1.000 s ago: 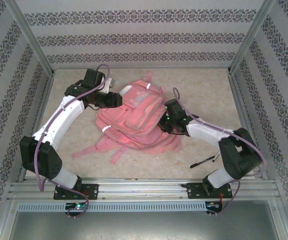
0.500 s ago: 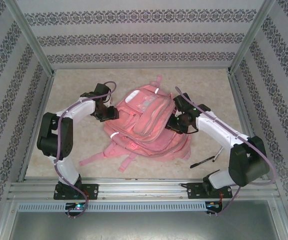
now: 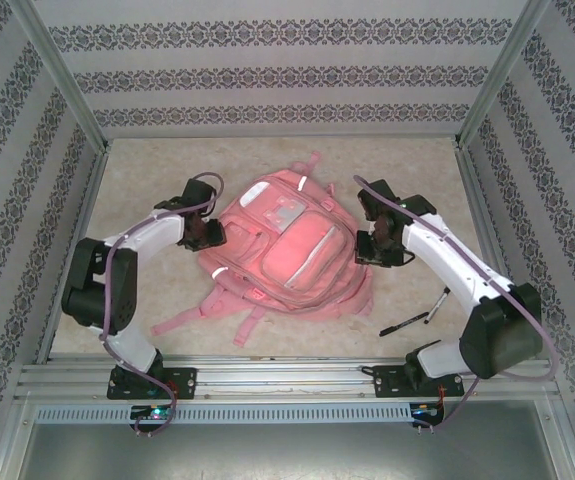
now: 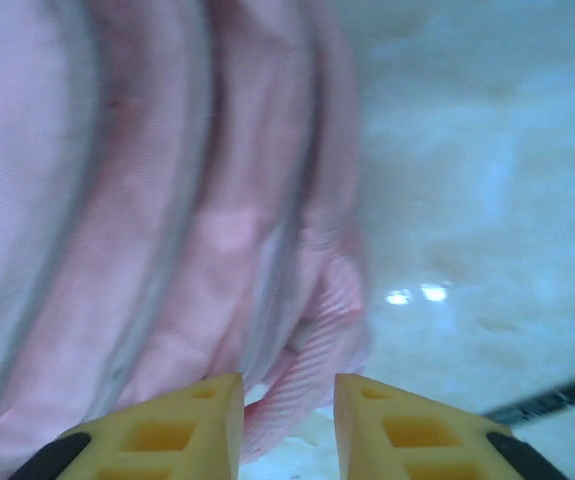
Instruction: Pack the student bag
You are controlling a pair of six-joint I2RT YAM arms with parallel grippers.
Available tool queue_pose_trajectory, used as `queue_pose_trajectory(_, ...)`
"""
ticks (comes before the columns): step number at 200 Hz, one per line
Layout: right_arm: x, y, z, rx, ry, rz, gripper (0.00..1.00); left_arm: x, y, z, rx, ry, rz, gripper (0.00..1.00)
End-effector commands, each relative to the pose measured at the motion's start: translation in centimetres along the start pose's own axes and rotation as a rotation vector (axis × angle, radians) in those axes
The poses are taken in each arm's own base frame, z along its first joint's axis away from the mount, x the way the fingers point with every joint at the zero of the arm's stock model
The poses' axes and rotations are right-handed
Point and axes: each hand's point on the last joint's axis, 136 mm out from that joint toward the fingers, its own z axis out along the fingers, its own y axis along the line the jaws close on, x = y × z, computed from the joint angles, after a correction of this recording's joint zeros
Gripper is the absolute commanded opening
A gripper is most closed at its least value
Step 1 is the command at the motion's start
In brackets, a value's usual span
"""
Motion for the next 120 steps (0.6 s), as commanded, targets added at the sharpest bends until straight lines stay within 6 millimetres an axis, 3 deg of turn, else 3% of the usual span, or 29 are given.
queue_pose_trajectory(1,0.8,7.4,-0.6,-0.399,0.045,-0.006,0.22,4.8,2.7,0.1,-0.047,0.145,-0.047,0.39)
queue_pose_trajectory(13,1.6,10.7,0.4,-0.515,0.103,-0.019,0.22,6.0,0.7,-0.9,0.06,0.18,-0.011,0.41)
queue_pose_trajectory(22,2.0,12.1,1.5,-0.528,0.117,-0.036,0.21,6.7,-0.1,-1.9,0.073,0.189,0.035,0.41)
queue_pose_trajectory(50,0.3,12.1,5.4,-0.421,0.064,-0.059,0.16,8.1,-0.2,-5.4,0.043,0.187,0.139,0.42)
queue_pose_trajectory(73,-1.0,14.4,7.4,-0.483,0.062,-0.193,0.09,7.9,-0.6,-9.2,0.074,0.139,0.168,0.44)
queue_pose_trajectory(95,-2.3,16.4,9.9,-0.53,0.074,-0.29,0.05,6.9,-3.5,-12.6,0.222,0.025,0.315,0.44)
queue_pose_trajectory(120,-5.1,16.9,11.9,-0.54,0.065,-0.341,0.03,6.4,-7.8,-15.1,0.452,-0.123,0.673,0.44)
